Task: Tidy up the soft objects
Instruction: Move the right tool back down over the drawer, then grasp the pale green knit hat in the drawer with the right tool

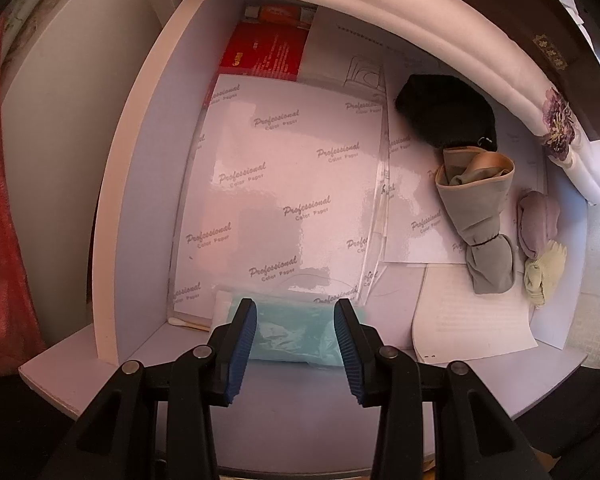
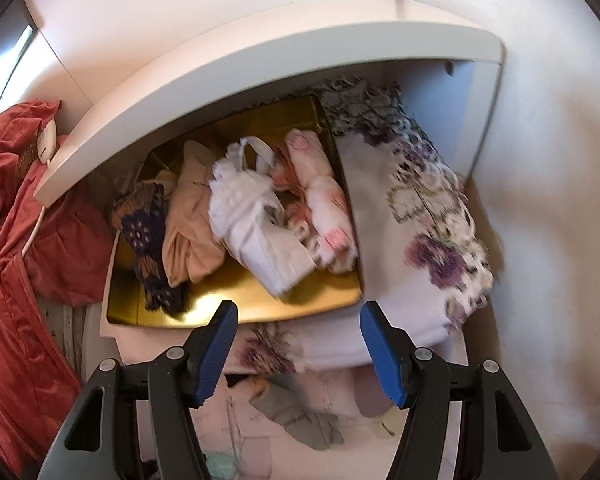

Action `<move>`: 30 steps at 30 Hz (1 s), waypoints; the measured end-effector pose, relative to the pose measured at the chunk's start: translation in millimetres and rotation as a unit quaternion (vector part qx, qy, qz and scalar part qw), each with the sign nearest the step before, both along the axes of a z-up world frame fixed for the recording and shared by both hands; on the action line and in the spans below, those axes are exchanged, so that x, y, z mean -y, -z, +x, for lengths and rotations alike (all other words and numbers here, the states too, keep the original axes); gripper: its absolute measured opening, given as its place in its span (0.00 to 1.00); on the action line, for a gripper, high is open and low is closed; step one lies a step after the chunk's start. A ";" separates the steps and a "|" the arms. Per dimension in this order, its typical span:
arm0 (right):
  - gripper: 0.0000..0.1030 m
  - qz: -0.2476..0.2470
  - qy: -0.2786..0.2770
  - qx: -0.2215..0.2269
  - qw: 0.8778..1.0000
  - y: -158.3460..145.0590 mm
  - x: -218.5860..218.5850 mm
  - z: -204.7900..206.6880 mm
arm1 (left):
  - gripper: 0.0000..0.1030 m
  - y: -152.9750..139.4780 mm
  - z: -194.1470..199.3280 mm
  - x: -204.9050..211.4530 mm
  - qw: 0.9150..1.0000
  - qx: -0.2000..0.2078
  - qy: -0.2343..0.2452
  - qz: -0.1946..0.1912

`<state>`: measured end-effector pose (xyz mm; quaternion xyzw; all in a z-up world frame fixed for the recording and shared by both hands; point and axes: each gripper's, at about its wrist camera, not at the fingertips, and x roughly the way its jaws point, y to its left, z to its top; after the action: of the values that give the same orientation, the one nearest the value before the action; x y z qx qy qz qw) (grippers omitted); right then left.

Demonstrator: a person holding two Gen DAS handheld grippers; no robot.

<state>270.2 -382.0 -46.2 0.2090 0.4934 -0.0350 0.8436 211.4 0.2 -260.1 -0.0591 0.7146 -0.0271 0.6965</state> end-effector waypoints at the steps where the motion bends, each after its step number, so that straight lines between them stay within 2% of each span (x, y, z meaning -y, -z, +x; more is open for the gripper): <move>1: 0.64 0.001 0.001 -0.004 1.000 3.7 2.4 -2.9 | 0.39 -0.7 -0.1 0.3 1.000 0.001 0.000 0.000; 9: 0.66 0.008 0.011 -0.062 0.998 41.6 8.9 -33.8 | 0.39 -7.4 -0.5 -0.8 1.000 0.003 0.001 -0.001; 21: 0.70 -0.007 0.011 -0.163 0.987 102.8 1.3 -50.2 | 0.39 -8.7 0.0 -2.3 1.000 0.003 0.003 -0.002; 30: 0.72 -0.016 0.042 -0.197 0.979 131.7 13.1 -48.8 | 0.39 -6.2 0.9 0.2 1.000 -0.001 0.010 -0.003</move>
<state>221.4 -395.1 -177.8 0.2054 0.6400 -0.1186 0.7309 212.3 0.0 -253.9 -0.0544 0.7158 -0.0359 0.6952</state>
